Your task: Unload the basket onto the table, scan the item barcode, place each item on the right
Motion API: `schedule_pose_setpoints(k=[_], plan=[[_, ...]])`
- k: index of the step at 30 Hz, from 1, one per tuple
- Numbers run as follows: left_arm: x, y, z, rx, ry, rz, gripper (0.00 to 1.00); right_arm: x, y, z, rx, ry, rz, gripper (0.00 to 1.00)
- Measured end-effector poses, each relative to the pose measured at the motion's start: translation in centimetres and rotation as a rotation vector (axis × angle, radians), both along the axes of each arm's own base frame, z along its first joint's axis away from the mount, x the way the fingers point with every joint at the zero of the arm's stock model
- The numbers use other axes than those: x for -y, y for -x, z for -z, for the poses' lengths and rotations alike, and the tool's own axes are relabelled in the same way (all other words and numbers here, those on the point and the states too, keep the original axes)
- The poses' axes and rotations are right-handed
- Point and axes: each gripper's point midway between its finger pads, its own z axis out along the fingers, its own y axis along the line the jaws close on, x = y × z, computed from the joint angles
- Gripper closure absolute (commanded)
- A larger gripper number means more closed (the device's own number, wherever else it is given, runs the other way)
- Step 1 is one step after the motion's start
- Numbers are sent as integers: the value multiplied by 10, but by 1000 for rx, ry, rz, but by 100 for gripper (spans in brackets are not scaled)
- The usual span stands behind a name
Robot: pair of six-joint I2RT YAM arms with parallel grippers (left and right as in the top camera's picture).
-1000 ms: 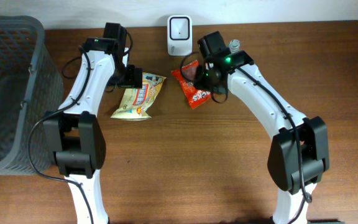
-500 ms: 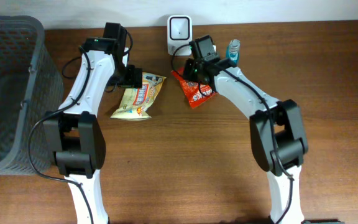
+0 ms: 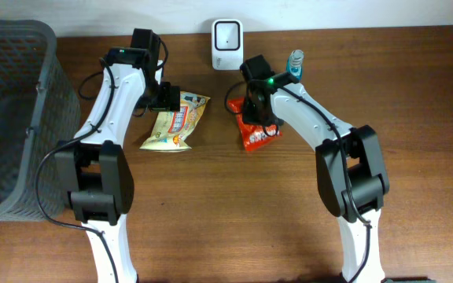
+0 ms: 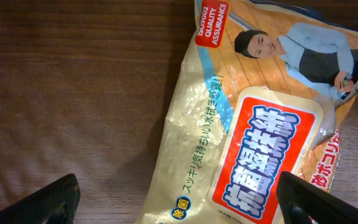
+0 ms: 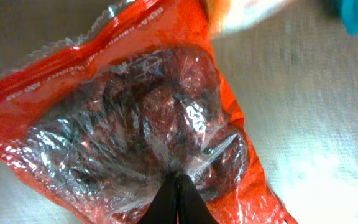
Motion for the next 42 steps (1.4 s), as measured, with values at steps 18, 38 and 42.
schedule_pose_setpoints(k=[18, 38, 42], plan=[[0, 0, 0, 0, 0, 0, 1, -48, 92, -75, -62, 53, -483, 89], [0, 0, 0, 0, 0, 0, 1, -64, 141, -99, 149, 112, -640, 8], [0, 0, 0, 0, 0, 0, 1, -84, 135, -70, 215, 150, -661, 8]])
